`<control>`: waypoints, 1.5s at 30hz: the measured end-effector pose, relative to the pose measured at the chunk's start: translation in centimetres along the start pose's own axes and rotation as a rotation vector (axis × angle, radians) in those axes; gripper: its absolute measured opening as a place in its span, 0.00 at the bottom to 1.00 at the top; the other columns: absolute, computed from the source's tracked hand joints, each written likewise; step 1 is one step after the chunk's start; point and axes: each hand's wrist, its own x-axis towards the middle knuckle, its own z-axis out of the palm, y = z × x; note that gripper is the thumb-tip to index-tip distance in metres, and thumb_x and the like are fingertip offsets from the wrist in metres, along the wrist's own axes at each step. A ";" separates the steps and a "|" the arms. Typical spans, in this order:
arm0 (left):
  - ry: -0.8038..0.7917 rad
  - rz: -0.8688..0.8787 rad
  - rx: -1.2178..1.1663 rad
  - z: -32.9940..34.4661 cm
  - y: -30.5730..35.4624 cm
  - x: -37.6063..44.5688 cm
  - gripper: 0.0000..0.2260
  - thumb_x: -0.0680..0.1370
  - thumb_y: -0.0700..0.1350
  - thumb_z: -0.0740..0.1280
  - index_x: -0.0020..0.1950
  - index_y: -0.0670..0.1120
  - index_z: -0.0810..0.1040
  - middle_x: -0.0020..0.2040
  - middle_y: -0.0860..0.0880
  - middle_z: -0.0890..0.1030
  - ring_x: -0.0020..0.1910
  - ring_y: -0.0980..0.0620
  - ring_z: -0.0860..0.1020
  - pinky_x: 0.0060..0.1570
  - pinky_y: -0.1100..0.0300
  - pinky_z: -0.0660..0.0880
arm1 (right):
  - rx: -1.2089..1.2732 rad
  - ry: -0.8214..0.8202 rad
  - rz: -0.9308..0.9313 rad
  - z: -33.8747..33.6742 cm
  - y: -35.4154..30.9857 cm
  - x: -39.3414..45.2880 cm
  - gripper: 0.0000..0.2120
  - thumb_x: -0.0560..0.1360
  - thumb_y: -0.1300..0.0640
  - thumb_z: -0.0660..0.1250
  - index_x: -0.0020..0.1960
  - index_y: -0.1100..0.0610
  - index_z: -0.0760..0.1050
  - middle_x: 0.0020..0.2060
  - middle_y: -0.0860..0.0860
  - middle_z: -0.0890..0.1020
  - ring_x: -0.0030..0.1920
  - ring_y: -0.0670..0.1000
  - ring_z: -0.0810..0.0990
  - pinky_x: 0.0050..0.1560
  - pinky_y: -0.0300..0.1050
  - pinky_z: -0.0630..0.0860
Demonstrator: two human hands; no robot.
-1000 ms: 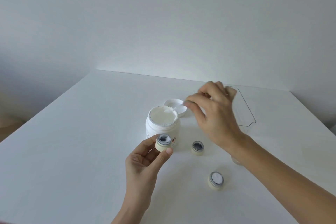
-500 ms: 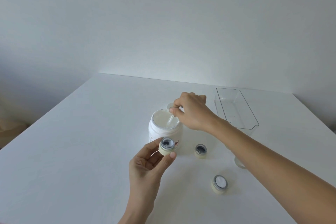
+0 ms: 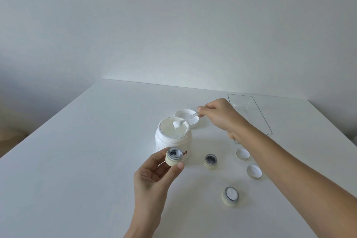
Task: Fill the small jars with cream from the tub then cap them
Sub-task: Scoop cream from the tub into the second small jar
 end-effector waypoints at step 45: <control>-0.019 -0.047 0.028 -0.2 0.0 0.0 0.18 0.63 0.46 0.79 0.52 0.45 0.85 0.49 0.43 0.87 0.49 0.50 0.85 0.45 0.67 0.78 | -0.668 0.631 -1.287 0.4 5.7 -9.3 0.16 0.66 0.62 0.77 0.50 0.51 0.78 0.39 0.44 0.67 0.41 0.47 0.70 0.47 0.48 0.55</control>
